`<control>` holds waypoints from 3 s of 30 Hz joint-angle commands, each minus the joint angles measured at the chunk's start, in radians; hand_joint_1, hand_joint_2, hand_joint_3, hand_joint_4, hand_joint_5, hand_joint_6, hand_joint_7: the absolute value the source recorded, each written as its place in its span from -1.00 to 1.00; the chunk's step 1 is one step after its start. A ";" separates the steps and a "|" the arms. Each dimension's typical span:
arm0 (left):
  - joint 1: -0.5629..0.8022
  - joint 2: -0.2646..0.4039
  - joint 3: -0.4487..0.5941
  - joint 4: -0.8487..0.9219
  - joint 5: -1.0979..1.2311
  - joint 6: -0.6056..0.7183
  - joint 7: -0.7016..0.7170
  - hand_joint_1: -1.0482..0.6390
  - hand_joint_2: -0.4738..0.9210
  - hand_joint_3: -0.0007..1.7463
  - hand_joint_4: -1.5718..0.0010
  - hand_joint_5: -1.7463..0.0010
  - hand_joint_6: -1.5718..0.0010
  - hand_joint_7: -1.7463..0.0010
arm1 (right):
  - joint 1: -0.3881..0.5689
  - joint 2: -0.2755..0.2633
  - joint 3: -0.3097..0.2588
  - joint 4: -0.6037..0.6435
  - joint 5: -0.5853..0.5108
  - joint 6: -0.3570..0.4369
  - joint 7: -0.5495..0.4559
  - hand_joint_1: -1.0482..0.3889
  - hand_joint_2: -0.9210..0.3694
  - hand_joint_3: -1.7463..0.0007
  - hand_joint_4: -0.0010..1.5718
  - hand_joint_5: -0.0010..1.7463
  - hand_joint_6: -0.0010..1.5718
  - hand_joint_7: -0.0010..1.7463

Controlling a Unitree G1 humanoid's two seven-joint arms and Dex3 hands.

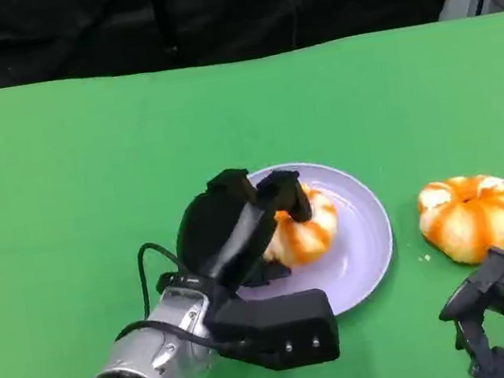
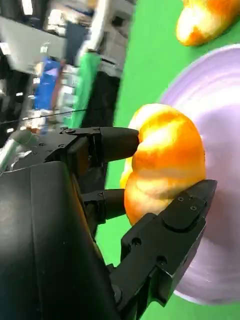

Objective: Grasp the bread from the table and place it into the plate.

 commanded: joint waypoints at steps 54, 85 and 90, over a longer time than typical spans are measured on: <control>0.428 0.148 0.406 -0.789 -0.791 0.242 -0.941 0.05 1.00 -0.51 -0.01 0.41 0.01 0.87 | -0.006 -0.017 -0.005 0.014 0.025 -0.013 0.005 0.30 -0.57 -0.11 0.01 1.00 -0.06 0.72; 0.983 0.193 0.790 -1.274 -1.525 0.755 -1.097 0.37 0.49 0.95 -0.29 -1.00 -0.13 -1.00 | -0.033 -0.023 -0.010 0.039 0.013 -0.041 0.001 0.32 -0.51 -0.24 0.02 1.00 -0.08 0.73; 0.983 0.191 0.795 -1.276 -1.523 0.763 -1.101 0.37 0.50 0.96 -0.30 -1.00 -0.15 -1.00 | -0.032 -0.023 -0.011 0.040 0.013 -0.044 0.001 0.33 -0.49 -0.25 0.02 1.00 -0.09 0.73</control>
